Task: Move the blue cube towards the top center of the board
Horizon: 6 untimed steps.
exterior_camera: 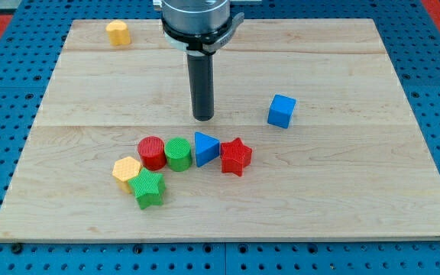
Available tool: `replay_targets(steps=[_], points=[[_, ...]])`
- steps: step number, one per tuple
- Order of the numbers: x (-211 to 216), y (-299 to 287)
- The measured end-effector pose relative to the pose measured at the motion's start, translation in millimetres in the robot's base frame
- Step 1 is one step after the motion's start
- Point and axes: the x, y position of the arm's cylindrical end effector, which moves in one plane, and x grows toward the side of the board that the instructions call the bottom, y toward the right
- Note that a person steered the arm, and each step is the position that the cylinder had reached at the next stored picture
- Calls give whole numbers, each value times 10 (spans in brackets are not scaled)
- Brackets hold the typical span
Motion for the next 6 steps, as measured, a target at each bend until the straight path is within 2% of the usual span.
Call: replay_targets(steps=[1, 2, 3, 4, 5, 6], points=[[118, 181], [111, 605], [119, 1544], [121, 2121], [15, 2354], [-381, 1845]])
